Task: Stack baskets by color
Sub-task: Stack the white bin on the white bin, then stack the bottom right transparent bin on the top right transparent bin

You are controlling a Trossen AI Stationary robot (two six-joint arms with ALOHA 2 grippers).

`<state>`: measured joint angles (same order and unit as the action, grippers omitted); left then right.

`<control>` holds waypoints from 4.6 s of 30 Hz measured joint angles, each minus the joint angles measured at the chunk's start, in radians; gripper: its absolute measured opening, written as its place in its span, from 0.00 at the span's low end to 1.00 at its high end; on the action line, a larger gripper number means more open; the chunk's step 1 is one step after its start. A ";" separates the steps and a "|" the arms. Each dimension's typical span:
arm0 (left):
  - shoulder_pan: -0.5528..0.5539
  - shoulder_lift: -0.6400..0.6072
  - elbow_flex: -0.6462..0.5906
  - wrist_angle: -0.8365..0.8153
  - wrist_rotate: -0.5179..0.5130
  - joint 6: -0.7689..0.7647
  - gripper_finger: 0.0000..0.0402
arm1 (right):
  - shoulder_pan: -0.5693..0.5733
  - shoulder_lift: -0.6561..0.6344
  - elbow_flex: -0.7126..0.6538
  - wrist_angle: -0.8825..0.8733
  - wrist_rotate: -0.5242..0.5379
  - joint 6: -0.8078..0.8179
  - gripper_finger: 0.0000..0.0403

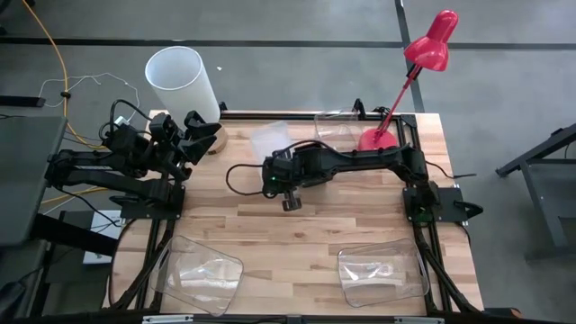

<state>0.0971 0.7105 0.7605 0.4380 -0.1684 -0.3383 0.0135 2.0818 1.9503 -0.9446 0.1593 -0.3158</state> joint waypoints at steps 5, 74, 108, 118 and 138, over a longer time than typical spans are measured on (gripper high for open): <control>0.000 0.000 0.000 0.000 0.000 0.000 0.46 | 0.000 0.000 0.000 0.001 -0.004 0.001 0.00; 0.000 0.000 0.000 -0.007 0.023 -0.002 0.46 | -0.129 -0.284 -0.623 0.440 -0.167 0.590 0.02; 0.000 0.119 0.000 -0.114 0.004 -0.044 0.46 | -0.069 -1.068 -1.166 0.751 -0.190 0.843 0.00; -0.001 0.163 0.000 -0.323 0.135 -0.076 0.46 | -0.065 -1.153 -1.231 0.923 -0.157 0.894 0.00; -0.001 0.163 0.000 -0.315 0.109 -0.052 0.46 | 0.018 -1.113 -1.081 0.946 -0.294 1.026 0.07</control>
<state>0.0963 0.8734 0.7609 0.1234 -0.0593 -0.3903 0.0313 0.9685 0.8690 0.0018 -0.1348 0.7103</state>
